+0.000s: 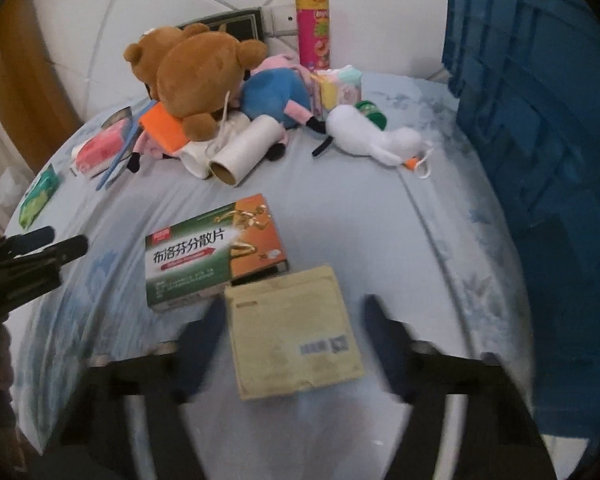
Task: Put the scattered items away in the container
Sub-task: 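Lower both tools to the green-and-orange medicine box lying flat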
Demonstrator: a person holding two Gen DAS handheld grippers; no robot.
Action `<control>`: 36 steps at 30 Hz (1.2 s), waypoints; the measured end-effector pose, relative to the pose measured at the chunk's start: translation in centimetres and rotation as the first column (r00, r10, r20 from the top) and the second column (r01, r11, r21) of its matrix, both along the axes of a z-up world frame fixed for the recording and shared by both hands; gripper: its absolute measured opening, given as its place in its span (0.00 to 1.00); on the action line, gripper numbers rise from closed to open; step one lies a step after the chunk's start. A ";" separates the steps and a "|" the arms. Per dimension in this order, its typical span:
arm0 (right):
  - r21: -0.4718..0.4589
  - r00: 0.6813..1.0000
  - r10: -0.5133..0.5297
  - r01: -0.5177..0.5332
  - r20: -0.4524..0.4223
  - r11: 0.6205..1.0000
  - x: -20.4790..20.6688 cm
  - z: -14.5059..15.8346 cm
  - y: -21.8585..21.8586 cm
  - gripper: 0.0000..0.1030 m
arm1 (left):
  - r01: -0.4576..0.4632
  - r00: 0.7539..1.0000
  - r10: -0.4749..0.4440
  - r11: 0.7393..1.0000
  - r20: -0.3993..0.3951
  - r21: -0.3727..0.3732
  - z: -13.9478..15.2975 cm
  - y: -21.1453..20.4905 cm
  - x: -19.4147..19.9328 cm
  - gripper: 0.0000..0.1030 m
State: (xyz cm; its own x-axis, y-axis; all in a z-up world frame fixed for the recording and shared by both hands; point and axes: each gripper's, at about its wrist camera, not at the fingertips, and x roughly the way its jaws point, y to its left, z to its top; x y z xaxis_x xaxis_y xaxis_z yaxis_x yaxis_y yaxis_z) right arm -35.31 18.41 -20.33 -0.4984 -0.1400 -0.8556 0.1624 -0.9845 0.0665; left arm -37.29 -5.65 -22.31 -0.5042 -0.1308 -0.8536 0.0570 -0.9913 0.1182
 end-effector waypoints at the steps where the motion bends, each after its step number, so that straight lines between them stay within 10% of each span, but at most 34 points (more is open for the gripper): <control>1: 0.000 1.000 0.001 -0.001 0.009 1.000 -0.3 -0.6 -0.3 0.45 | 0.007 1.000 -0.007 1.000 0.002 -0.004 -0.6 -0.1 -0.7 0.59; 13: 0.028 0.994 0.056 -0.059 0.098 0.998 -4.2 -6.3 -3.6 0.39 | 0.047 0.998 -0.047 0.999 0.037 -0.001 -6.2 -0.2 -6.9 0.59; 36: -0.099 0.985 0.125 -0.114 0.120 0.989 -7.2 -6.3 -3.7 0.32 | 0.024 0.997 -0.029 0.996 0.067 0.080 -4.8 0.4 -2.5 0.53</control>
State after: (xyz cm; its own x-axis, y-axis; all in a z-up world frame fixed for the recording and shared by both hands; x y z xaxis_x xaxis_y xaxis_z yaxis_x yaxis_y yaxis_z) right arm -42.50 14.71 -26.64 -0.3628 -0.2731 -0.8910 0.2632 -0.9472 0.1831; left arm -39.77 -5.28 -27.07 -0.4472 -0.0486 -0.8931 0.0253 -0.9988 0.0417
